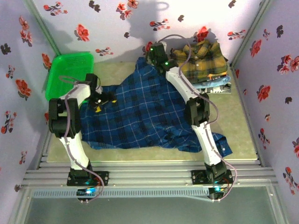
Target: Fold and stack the long sleeve shirts
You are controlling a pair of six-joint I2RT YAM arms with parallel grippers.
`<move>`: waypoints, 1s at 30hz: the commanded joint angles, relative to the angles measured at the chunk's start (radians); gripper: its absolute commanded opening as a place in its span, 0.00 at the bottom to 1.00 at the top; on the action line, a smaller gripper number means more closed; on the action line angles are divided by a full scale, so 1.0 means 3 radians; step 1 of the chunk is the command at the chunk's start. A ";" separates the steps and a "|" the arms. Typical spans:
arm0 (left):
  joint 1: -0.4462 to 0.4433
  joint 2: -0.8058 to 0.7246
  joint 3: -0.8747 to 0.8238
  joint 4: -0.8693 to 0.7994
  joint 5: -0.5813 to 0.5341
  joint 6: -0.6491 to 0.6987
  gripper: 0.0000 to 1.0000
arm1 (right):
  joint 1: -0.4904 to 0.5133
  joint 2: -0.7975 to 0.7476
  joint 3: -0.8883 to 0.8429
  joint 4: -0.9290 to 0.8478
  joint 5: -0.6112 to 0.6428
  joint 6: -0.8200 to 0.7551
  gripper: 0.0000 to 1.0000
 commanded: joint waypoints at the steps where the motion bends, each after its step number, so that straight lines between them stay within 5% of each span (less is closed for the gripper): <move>1: 0.0028 -0.0323 0.0139 -0.0273 0.0093 0.0034 1.00 | 0.0070 -0.0623 -0.0520 -0.0417 -0.0107 -0.0187 0.65; 8: 0.0006 -0.1394 -0.0614 -0.0740 0.0059 -0.0070 1.00 | 0.0312 -0.2292 -0.2830 -0.0841 -0.0360 0.0384 0.66; 13: -0.0134 -0.1662 -0.1117 -0.0956 -0.0080 -0.0032 1.00 | 0.0676 -0.2909 -0.4189 -0.0653 -0.0523 0.1053 0.59; 19: -0.0177 -0.1268 -0.1343 -0.0646 -0.0373 0.0030 0.99 | 0.0798 -0.3061 -0.4925 -0.0572 0.0007 0.1682 0.54; 30: -0.0291 -0.0239 -0.0641 -0.0233 -0.0191 0.0128 0.98 | 0.0326 -0.3077 -0.5565 -0.0271 0.0634 0.2361 0.51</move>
